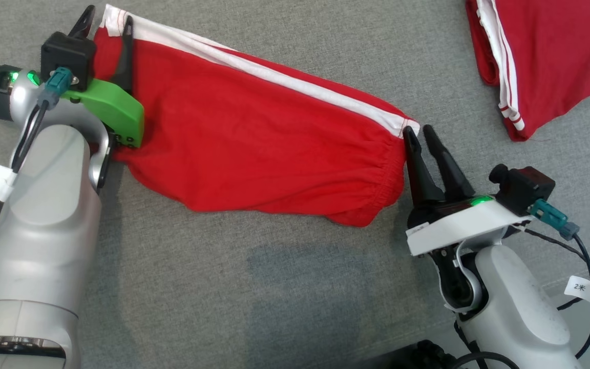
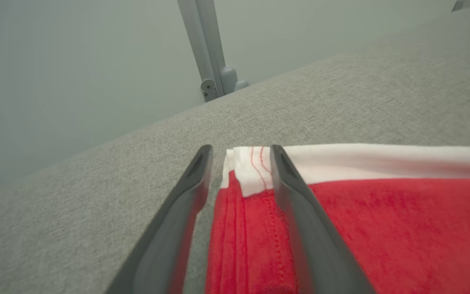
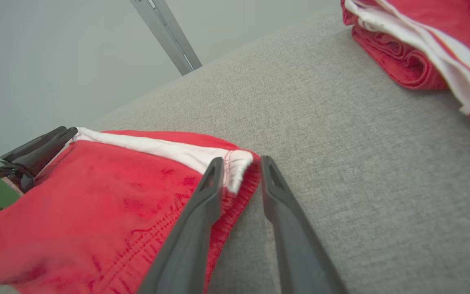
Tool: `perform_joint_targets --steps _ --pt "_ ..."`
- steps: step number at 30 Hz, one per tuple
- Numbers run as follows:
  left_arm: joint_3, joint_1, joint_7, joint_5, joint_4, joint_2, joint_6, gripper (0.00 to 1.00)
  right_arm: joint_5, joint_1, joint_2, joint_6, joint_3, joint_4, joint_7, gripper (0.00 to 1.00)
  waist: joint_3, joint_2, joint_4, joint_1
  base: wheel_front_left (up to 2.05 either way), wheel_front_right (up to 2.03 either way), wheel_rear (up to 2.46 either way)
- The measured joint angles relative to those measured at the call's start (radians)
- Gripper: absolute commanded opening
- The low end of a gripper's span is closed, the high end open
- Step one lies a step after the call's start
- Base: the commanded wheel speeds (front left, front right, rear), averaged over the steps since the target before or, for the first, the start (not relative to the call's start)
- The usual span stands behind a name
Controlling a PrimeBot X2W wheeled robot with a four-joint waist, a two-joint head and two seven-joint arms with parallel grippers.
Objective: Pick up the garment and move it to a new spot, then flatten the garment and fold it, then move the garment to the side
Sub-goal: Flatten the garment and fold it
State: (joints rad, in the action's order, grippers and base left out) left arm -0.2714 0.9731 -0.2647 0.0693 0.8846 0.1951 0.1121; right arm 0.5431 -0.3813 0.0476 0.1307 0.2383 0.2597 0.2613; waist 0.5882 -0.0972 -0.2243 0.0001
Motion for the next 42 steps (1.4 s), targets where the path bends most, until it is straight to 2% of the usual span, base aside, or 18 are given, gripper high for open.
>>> perform_joint_targets --steps 8,11,13,21,22,23,24,25,34,42 --pt "0.048 -0.079 0.000 0.041 -0.063 -0.028 -0.026 1.00 -0.159 0.049 0.000 0.000 -0.144 -0.087 0.000 1.00 -0.064 -0.0002 0.024 -0.0001 0.00 0.00 0.00" --pt "0.058 -0.115 0.001 0.049 -0.048 -0.035 -0.029 1.00 -0.201 0.075 0.000 0.000 -0.198 -0.105 0.000 1.00 -0.091 -0.0002 0.035 -0.0001 0.00 0.00 0.00" --pt "0.065 -0.136 0.001 0.055 -0.010 -0.040 -0.030 1.00 -0.239 0.092 0.001 0.000 -0.214 -0.116 0.000 1.00 -0.108 -0.0003 0.042 -0.0001 0.00 0.00 0.00" --pt "0.077 -0.153 0.022 0.110 0.191 -0.069 -0.016 1.00 -0.228 0.130 0.000 0.000 -0.227 -0.109 0.000 1.00 -0.152 -0.0003 0.052 -0.0001 0.00 0.00 0.00" --pt "0.078 -0.150 0.027 0.119 0.206 -0.075 -0.012 0.92 -0.228 0.130 0.000 0.000 -0.225 -0.108 0.000 1.00 -0.154 -0.0004 0.050 -0.0001 0.00 0.00 0.00" --pt "0.077 -0.146 0.027 0.125 0.220 -0.078 -0.006 0.53 -0.228 0.130 0.000 0.000 -0.225 -0.106 0.000 1.00 -0.156 -0.0003 0.047 -0.0001 0.00 0.00 0.00" --pt "0.074 -0.143 0.026 0.128 0.231 -0.081 -0.005 0.20 -0.228 0.130 0.000 0.000 -0.225 -0.105 0.000 1.00 -0.159 -0.0003 0.046 -0.0001 0.00 0.00 0.00" --pt "0.073 -0.141 0.026 0.137 0.243 -0.086 0.001 0.00 -0.229 0.131 0.000 0.000 -0.225 -0.105 0.000 1.00 -0.163 -0.0003 0.044 -0.0001 0.00 0.00 0.00" --pt "0.065 -0.190 0.007 0.180 0.271 -0.111 0.012 0.00 -0.233 0.179 0.000 0.000 -0.238 -0.082 0.000 1.00 -0.236 -0.0003 0.050 -0.0001 0.00 0.00 0.00" --pt "0.097 -0.377 0.003 0.202 0.124 -0.128 -0.016 0.00 -0.241 0.258 0.000 0.000 -0.251 -0.053 0.000 1.00 -0.334 -0.0004 0.105 -0.0001 0.00 0.00 0.00"
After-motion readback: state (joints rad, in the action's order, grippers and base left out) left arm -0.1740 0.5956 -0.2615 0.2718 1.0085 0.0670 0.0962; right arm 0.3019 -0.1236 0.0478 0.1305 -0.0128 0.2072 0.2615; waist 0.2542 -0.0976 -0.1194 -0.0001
